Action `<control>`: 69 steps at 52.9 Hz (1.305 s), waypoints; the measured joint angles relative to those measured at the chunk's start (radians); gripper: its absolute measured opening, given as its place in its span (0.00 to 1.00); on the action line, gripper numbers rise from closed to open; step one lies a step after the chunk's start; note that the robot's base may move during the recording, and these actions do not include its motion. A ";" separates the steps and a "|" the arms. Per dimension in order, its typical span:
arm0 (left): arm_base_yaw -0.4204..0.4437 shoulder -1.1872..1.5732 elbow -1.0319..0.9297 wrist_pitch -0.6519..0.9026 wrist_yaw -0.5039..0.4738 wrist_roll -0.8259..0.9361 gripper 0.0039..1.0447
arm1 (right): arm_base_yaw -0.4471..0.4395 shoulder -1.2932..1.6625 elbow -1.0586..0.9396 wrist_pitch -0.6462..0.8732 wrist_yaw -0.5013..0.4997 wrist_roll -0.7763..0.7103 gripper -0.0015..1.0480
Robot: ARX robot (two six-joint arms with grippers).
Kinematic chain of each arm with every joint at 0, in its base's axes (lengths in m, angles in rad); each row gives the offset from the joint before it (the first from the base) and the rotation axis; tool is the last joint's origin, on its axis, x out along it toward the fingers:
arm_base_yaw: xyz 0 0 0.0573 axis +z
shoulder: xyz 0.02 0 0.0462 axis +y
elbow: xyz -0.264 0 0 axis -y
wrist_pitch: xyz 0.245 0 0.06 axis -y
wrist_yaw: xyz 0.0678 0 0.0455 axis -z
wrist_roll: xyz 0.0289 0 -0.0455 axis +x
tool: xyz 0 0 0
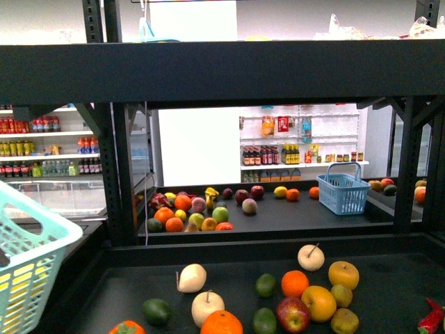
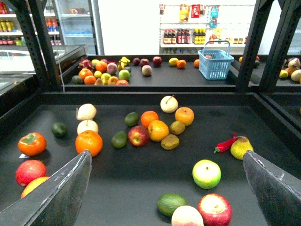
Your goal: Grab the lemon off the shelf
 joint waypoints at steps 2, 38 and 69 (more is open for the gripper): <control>0.028 -0.003 -0.006 0.009 -0.019 -0.040 0.14 | 0.000 0.000 0.000 0.000 0.000 0.000 0.93; 0.157 0.123 0.067 0.008 -0.153 -0.381 0.14 | 0.000 0.000 0.000 0.000 0.000 0.000 0.93; 0.235 0.236 0.229 -0.099 -0.079 -0.362 0.16 | 0.000 0.000 0.000 0.000 0.000 0.000 0.93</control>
